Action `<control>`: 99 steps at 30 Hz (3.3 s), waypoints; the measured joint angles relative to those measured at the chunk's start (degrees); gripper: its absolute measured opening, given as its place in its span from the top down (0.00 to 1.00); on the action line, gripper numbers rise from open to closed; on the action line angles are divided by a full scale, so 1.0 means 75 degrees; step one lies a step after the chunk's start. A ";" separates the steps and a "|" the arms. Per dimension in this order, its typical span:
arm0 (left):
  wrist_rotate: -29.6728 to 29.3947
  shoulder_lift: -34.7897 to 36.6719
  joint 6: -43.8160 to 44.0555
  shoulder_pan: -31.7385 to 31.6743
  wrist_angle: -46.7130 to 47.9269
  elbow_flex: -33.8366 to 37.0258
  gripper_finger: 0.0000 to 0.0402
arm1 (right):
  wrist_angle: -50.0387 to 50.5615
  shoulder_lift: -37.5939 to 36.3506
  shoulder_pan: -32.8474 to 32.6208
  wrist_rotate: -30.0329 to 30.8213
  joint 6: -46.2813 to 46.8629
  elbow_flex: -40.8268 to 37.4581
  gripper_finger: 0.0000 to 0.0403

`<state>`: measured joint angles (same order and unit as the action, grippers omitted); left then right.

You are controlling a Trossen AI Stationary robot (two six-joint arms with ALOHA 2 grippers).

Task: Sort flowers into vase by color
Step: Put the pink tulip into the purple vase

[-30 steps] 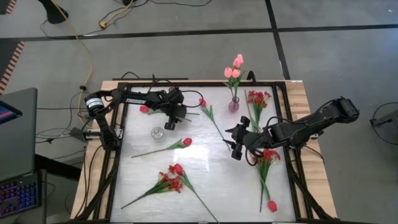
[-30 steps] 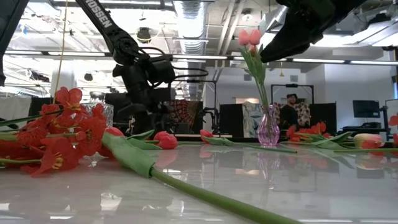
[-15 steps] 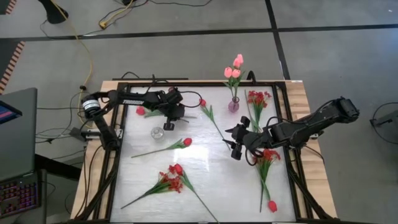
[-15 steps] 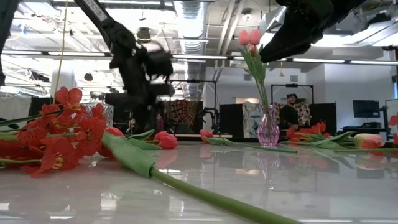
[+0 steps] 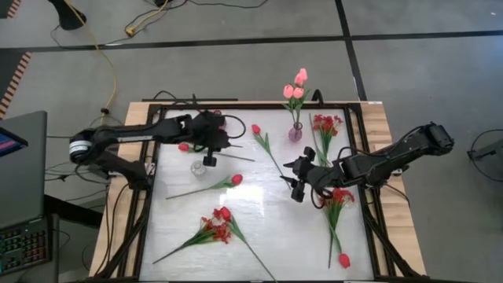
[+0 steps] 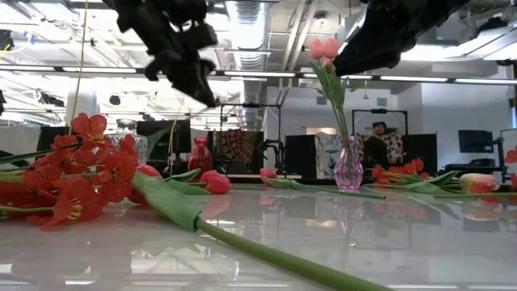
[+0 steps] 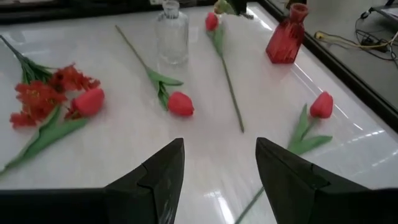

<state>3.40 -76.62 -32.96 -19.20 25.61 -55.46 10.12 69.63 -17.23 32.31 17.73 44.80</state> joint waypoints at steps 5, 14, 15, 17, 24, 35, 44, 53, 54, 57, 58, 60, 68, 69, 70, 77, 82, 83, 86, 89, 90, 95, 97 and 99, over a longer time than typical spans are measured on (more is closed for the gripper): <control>-0.1499 0.0625 -0.0437 0.0280 0.0236 -0.0003 1.00 | -0.0352 0.0000 0.0000 0.0082 -0.0004 0.0000 0.44; -0.1487 0.1224 0.0009 0.0537 0.0549 -0.0006 1.00 | -0.1026 0.0174 -0.0047 0.0106 0.0291 0.0000 0.44; -0.1358 0.1256 0.0068 0.0649 0.0463 -0.0006 1.00 | -0.1119 0.0283 -0.0047 0.0105 0.0292 0.0000 0.44; -0.1152 0.1346 0.0165 0.0901 0.0208 -0.0009 1.00 | -0.1474 0.0555 -0.0047 0.0103 0.0263 0.0000 0.44; -0.0796 0.1642 0.0284 0.1840 -0.0998 -0.0023 1.00 | -0.2372 0.1606 -0.0050 0.0008 0.0157 0.0000 0.44; -0.0486 0.2258 0.0516 0.3201 -0.2563 -0.0020 1.00 | -0.6395 0.2780 -0.0047 0.0033 -0.2764 0.0171 0.44; -0.0479 0.2419 0.0840 0.4024 -0.3215 -0.0020 1.00 | -0.7471 0.3919 -0.0032 -0.1021 -0.4967 0.1559 0.44; -0.0483 0.2191 0.0896 0.4473 -0.3326 -0.0019 1.00 | -0.7447 0.4482 -0.0067 -0.0949 -0.5746 0.2621 0.44; -0.0488 0.2189 0.0899 0.4510 -0.3332 0.0003 1.00 | -0.7442 0.4485 -0.0065 -0.0949 -0.5746 0.2661 0.44; -0.0490 0.2112 0.0822 0.4537 -0.3488 0.0022 1.00 | -0.7442 0.4488 -0.0061 -0.0952 -0.5687 0.2758 0.44; -0.0484 0.2102 0.0802 0.4540 -0.3462 0.0026 1.00 | -0.7442 0.4488 -0.0061 -0.0956 -0.5634 0.2783 0.44; -0.0426 0.2008 0.0773 0.4541 -0.3655 0.0030 1.00 | -0.7444 0.4488 -0.0060 -0.1011 -0.5565 0.2811 0.44; -0.0282 0.1608 0.0488 0.4539 -0.4041 0.0029 1.00 | -0.7414 0.4491 0.0020 -0.1031 -0.5545 0.2821 0.47; -0.0286 0.1590 0.0485 0.4528 -0.4057 0.0029 1.00 | -0.7405 0.4491 0.0020 -0.1031 -0.5545 0.2821 0.49; -0.0285 0.1580 0.0485 0.4528 -0.4030 0.0029 1.00 | -0.7379 0.4491 0.0019 -0.1034 -0.5545 0.2821 0.51; -0.0286 0.1583 0.0491 0.4528 -0.4036 0.0029 1.00 | -0.7162 0.4491 0.0019 -0.1038 -0.5551 0.2821 0.76; -0.0283 0.1583 0.0566 0.4528 -0.4034 0.0029 1.00 | -0.7156 0.4491 0.0019 -0.1034 -0.5680 0.2821 0.94; -0.0257 0.1583 0.0633 0.4528 -0.4036 0.0029 1.00 | -0.7162 0.4491 0.0017 -0.1034 -0.5777 0.2821 0.95; -0.0075 0.1583 0.0712 0.4526 -0.3979 0.0029 0.99 | -0.7158 0.4491 -0.0018 -0.0923 -0.5959 0.2821 0.95; -0.0026 0.1589 0.0765 0.4527 -0.3685 0.0023 0.94 | -0.7110 0.4491 -0.0089 -0.0413 -0.6207 0.2821 0.92; -0.0030 0.1589 0.0862 0.4528 -0.3548 0.0023 0.92 | -0.7061 0.4491 -0.0125 -0.0191 -0.6420 0.2821 0.92; -0.0230 0.1589 0.1599 0.4526 -0.2773 0.0023 0.73 | -0.6503 0.4453 -0.0390 0.1158 -0.7749 0.2821 0.94; -0.0289 0.1589 0.2071 0.4526 -0.2496 0.0023 0.65 | -0.6322 0.4452 -0.0515 0.1806 -0.8570 0.2821 0.95; -0.0292 0.1589 0.2530 0.4526 -0.2128 0.0023 0.58 | -0.6099 0.4444 -0.0619 0.2270 -0.9442 0.2821 0.94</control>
<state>1.21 -64.71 -13.98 14.74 9.65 -55.29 -35.62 102.96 -21.87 49.33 -53.09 65.95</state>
